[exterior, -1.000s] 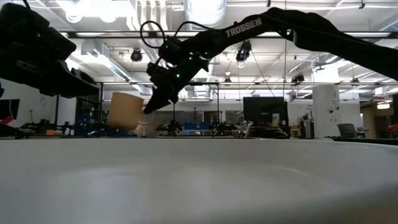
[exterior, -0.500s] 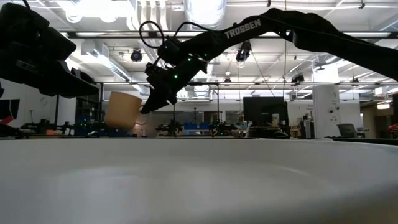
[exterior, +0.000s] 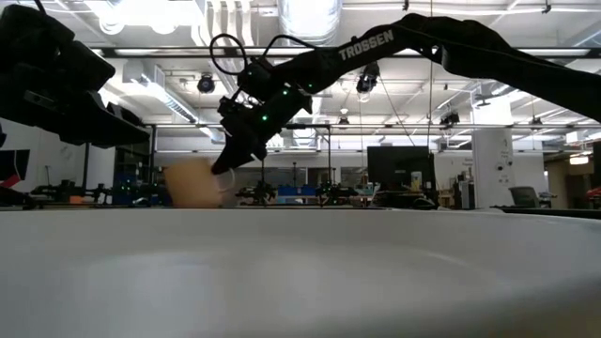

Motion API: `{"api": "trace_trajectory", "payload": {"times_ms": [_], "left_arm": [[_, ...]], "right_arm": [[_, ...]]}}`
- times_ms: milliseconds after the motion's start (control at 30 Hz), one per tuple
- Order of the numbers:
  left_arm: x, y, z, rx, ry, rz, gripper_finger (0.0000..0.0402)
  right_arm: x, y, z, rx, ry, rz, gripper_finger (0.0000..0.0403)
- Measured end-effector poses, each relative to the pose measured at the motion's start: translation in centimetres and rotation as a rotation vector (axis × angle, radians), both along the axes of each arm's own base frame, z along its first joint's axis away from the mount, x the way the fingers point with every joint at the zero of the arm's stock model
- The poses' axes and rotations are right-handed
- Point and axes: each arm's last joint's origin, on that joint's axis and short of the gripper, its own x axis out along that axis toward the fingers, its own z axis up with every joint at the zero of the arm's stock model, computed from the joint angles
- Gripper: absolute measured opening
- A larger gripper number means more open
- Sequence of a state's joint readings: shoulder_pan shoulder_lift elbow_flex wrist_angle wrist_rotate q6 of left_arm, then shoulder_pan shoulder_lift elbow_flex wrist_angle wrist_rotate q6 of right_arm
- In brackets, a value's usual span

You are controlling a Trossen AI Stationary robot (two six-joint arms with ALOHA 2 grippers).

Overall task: Set up tray
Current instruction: Put the yellow mug on the top left of the black tray

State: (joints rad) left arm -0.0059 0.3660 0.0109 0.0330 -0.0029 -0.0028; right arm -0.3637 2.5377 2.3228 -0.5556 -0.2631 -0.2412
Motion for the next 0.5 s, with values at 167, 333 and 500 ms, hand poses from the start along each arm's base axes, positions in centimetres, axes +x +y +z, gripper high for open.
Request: {"api": "trace_trajectory", "payload": {"times_ms": [167, 333, 500], "left_arm": [[0.00, 0.00, 0.00, 0.000, 0.000, 0.000, 0.0000], [0.00, 0.00, 0.00, 0.000, 0.000, 0.000, 0.0000], [0.00, 0.00, 0.00, 0.000, 0.000, 0.000, 0.0000]], "right_arm": [[0.17, 0.08, -0.25, 0.011, -0.020, -0.014, 0.0068], [0.31, 0.27, -0.76, 0.026, -0.030, -0.026, 0.0084], [0.28, 0.24, -0.87, 0.022, -0.027, -0.023, 0.0113]]}}
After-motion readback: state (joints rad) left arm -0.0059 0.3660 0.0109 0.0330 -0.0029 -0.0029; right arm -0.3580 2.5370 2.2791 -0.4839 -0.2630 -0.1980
